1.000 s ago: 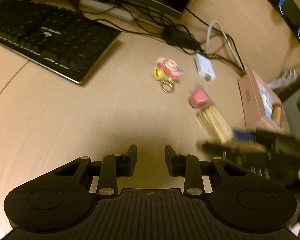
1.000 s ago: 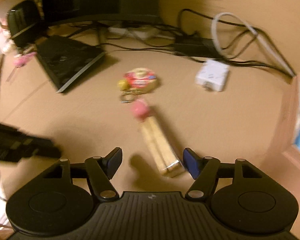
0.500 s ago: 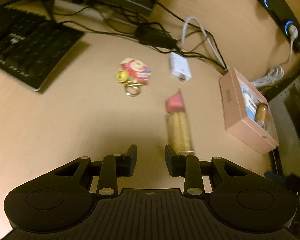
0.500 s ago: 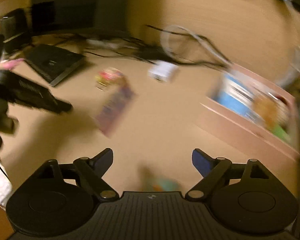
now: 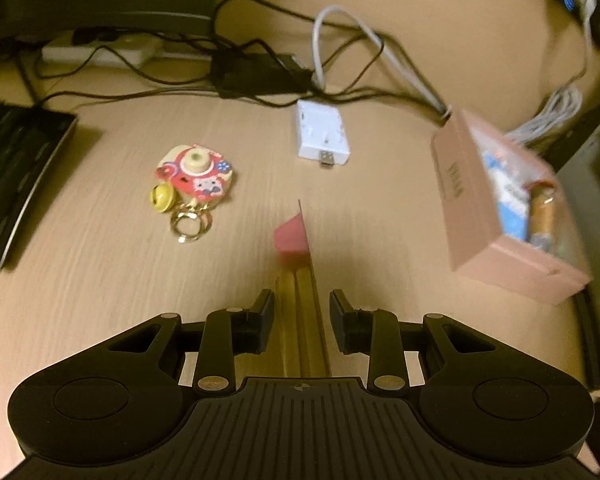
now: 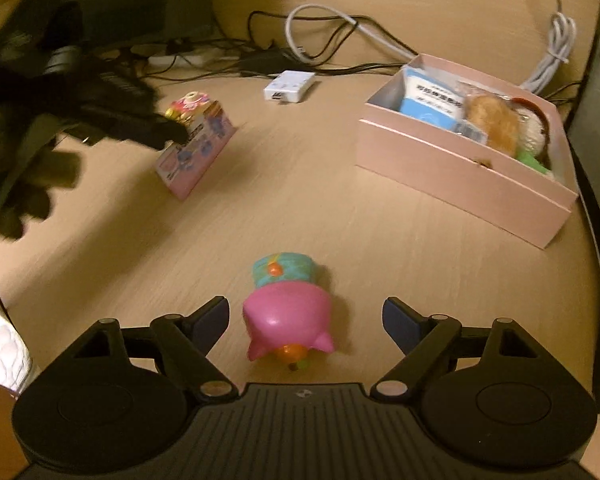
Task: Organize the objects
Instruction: 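Grasp the pink-tipped wooden stick with the left tool while the right tool holds the toy, then carry stick and toy into the pink box and open both tools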
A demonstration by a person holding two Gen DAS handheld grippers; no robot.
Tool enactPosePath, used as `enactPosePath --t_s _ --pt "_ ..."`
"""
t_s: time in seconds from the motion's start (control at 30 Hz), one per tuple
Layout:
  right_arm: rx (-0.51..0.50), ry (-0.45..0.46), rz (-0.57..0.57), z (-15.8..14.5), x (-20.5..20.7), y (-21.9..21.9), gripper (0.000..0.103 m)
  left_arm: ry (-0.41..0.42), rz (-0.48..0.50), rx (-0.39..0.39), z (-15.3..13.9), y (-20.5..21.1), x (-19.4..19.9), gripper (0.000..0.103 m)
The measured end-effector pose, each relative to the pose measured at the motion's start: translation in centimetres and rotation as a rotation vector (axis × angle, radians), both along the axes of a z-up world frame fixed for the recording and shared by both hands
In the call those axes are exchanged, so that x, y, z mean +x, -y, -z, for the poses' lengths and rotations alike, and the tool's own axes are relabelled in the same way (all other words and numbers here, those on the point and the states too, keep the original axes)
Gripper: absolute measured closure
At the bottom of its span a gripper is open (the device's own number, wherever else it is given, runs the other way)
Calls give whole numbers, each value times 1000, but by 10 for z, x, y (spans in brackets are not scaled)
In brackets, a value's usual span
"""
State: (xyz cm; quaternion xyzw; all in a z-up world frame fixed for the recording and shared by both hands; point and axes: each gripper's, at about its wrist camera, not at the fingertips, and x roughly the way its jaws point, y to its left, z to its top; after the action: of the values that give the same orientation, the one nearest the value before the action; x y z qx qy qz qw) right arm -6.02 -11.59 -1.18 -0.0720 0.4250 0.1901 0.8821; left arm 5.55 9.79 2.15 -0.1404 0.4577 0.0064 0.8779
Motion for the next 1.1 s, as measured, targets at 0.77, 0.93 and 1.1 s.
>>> enactPosePath --t_s 0.77,0.93,1.1 --pt "-17 39 121 -16 -8 16 59 9 259 -78 3 26 -36 77" --pt "10 68 225 -30 -17 37 59 -10 306 -227 -1 39 -31 77" --pt "15 66 305 -29 -23 52 59 55 412 -261 -33 77 -2 77"
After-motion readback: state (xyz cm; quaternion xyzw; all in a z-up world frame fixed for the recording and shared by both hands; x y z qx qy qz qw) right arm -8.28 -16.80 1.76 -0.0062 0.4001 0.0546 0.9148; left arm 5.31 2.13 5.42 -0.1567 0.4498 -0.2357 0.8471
